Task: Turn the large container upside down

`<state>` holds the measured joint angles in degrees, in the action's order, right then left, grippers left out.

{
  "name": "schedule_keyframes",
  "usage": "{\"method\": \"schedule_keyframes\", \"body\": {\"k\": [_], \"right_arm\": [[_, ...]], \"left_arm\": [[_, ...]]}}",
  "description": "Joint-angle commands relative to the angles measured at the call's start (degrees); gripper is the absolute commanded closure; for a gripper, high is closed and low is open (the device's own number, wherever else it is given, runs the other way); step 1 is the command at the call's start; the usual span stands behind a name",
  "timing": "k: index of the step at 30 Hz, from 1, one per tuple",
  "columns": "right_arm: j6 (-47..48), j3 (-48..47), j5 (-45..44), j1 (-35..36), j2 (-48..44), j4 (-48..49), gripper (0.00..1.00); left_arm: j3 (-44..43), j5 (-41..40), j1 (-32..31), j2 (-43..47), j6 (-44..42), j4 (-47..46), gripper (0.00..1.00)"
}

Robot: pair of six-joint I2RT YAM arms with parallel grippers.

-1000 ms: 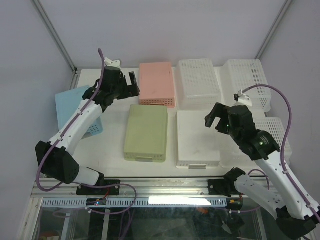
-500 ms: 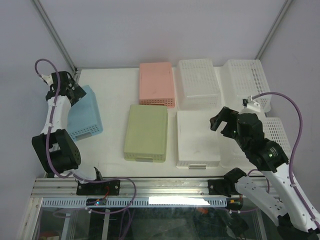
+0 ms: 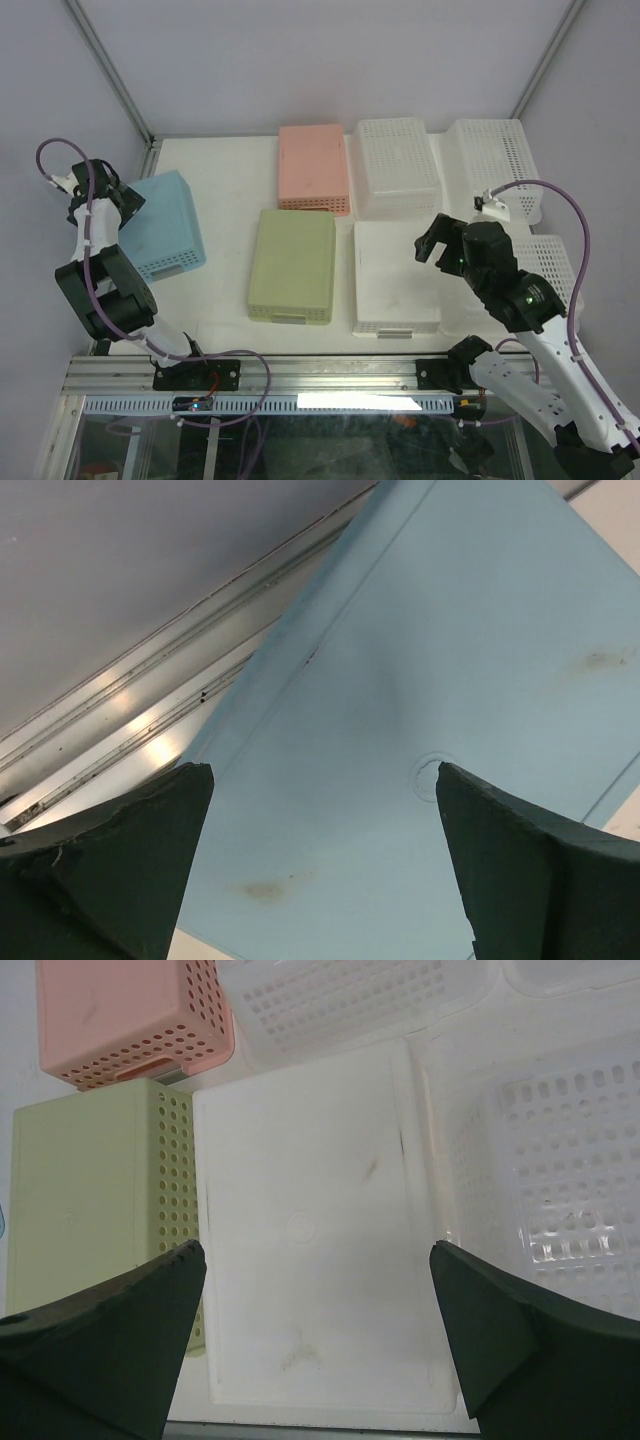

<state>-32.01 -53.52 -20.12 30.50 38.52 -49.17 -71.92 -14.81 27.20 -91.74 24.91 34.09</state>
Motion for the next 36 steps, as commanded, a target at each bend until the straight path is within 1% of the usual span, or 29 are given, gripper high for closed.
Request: {"method": "schedule_keyframes", "body": {"k": [1, 3, 6, 12, 16, 23, 30, 33, 36], "right_arm": [[-0.31, -0.31, 0.69, -0.09, 0.58, 3.38, 0.01], [-0.53, -0.07, 1.09, -0.07, 0.87, 4.04, 0.01], [-1.17, 0.04, 1.88, -0.07, 1.43, 4.55, 0.01], [-2.14, 0.45, 2.47, -0.08, 0.45, 3.8, 0.01], [-2.53, 1.07, 1.79, -0.06, -1.54, 2.82, 0.01], [-2.7, 1.78, 0.23, -0.05, -4.13, 1.07, 0.01], [-2.71, 2.79, -0.57, -0.08, -5.53, 0.48, 0.01], [-2.71, 2.94, -0.62, -0.09, -5.74, 0.39, 0.01], [-2.5, 2.96, -0.84, -0.03, -5.74, 0.31, 0.01]], "left_arm": [[1.09, 2.65, 0.73, -0.14, -0.24, -4.49, 0.01], [2.81, 5.8, -0.51, 1.53, -1.0, -6.79, 0.01], [3.86, 7.93, -5.0, 3.52, -2.74, -9.34, 0.01], [2.19, 10.78, -11.58, 0.5, -5.36, -9.46, 0.01], [0.93, 13.66, -14.09, -2.34, -6.42, -9.4, 0.01], [0.08, 22.47, -17.34, -5.8, -9.27, -9.22, 0.01], [-0.92, 29.21, -23.61, -8.35, -12.55, -8.2, 0.01], [-1.82, 30.31, -25.79, -9.33, -14.1, -6.71, 0.01], [-3.38, 28.13, -26.97, -8.01, -13.89, -5.73, 0.01]]}}
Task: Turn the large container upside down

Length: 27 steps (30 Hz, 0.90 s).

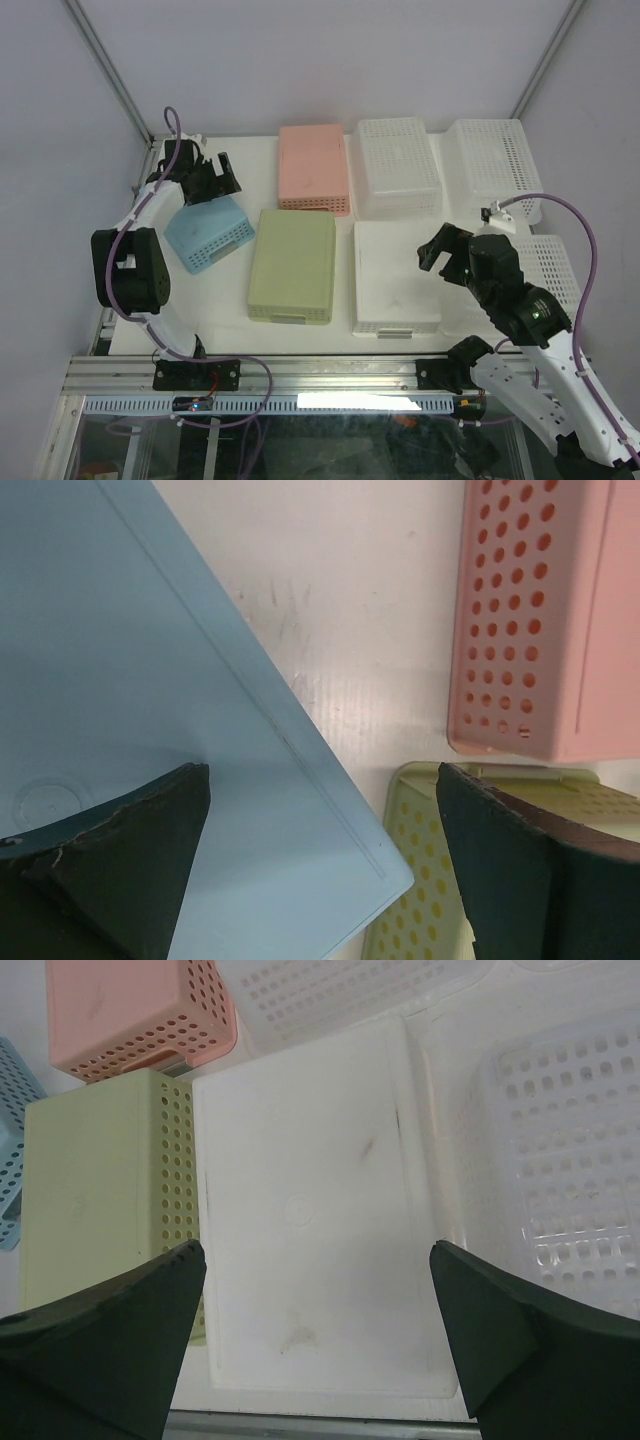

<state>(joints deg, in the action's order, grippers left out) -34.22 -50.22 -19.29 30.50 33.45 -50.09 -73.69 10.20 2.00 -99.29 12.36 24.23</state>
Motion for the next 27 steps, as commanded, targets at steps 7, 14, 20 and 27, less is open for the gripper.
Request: {"method": "schedule_keyframes", "body": {"k": [7, 14, 20, 27], "right_arm": [[0.84, -1.6, -3.01, -0.09, -0.12, 0.78, 0.01], [4.32, -6.94, -8.09, -0.05, 0.87, 2.08, 0.01], [6.36, -8.79, -9.14, -0.08, 0.53, 9.45, 0.01], [3.21, -4.4, -11.07, -0.08, -3.94, 12.38, 0.01]], "left_arm": [[-8.05, -6.14, -2.84, 8.84, 2.57, 5.6, 0.01], [-8.33, -2.6, -5.19, 17.93, 4.19, 5.24, 0.01], [-1.65, 2.54, -7.83, 26.74, 3.02, -0.4, 0.01], [8.6, 10.06, -8.4, 35.68, 1.27, -9.29, 0.01]]}}
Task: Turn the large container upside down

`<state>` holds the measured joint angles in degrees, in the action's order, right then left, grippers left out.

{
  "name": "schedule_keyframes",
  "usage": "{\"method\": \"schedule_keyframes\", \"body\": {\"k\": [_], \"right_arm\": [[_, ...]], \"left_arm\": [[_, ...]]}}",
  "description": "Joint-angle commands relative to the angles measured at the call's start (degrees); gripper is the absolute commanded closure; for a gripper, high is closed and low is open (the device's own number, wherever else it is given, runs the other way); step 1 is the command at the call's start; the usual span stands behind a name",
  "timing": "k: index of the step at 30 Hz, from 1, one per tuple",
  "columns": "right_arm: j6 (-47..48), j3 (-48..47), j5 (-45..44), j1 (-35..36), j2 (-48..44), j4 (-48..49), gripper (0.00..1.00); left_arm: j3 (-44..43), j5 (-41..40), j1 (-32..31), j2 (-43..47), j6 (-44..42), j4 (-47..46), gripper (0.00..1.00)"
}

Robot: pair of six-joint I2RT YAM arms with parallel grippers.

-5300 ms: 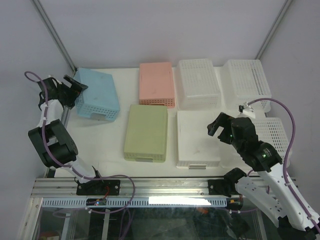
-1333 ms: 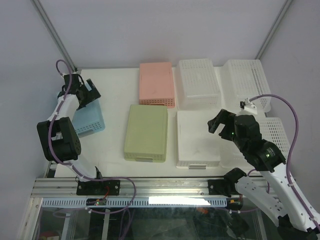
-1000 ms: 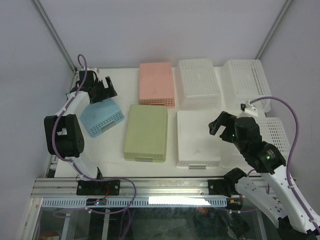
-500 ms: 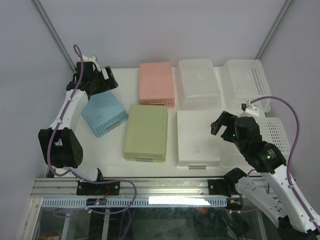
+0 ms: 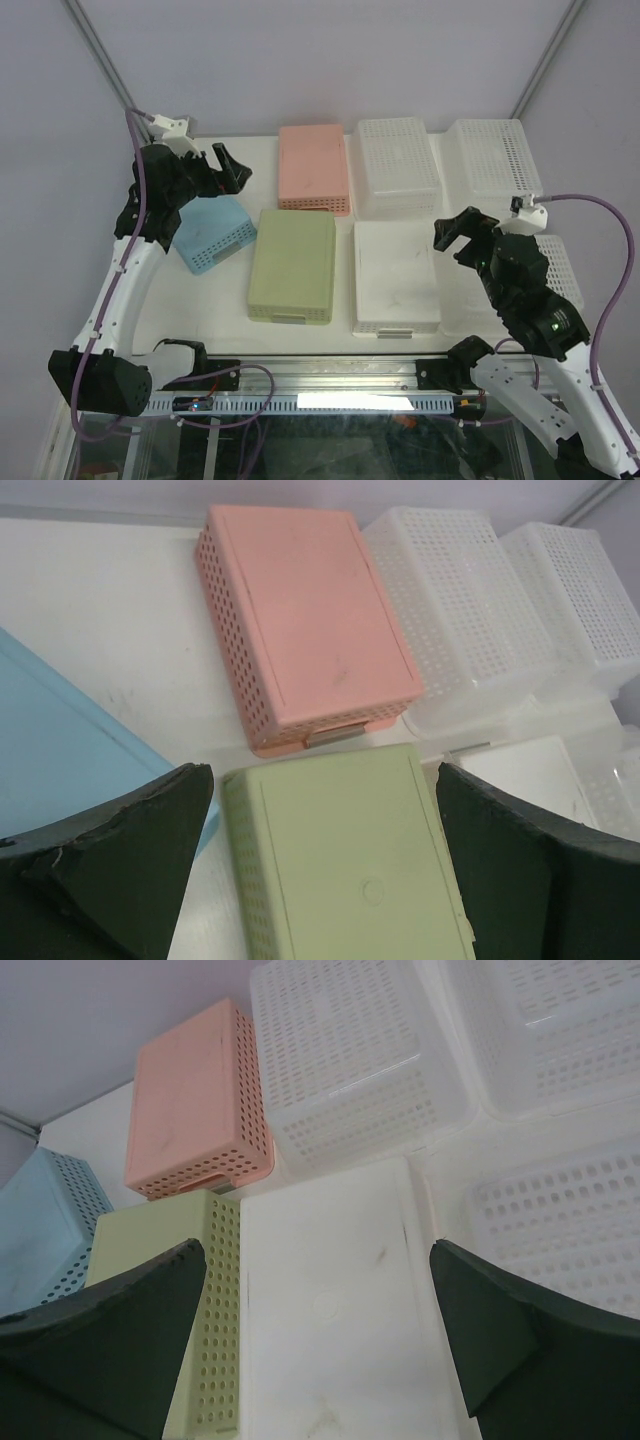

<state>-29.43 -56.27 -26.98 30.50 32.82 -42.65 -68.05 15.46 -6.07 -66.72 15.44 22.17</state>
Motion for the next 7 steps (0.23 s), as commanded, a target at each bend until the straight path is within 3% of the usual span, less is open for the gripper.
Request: {"method": "schedule_keyframes", "body": {"k": [1, 7], "right_arm": [[-2.7, 2.28, -3.92, -0.09, -4.36, 5.25, 0.01], [-5.53, 6.91, -6.42, -0.09, -11.71, 9.84, 0.01]], "left_arm": [[3.41, 5.03, -0.35, 3.52, -1.93, -7.47, 0.01], [3.74, 5.68, -0.41, 3.79, -1.88, -7.99, 0.01]]}}
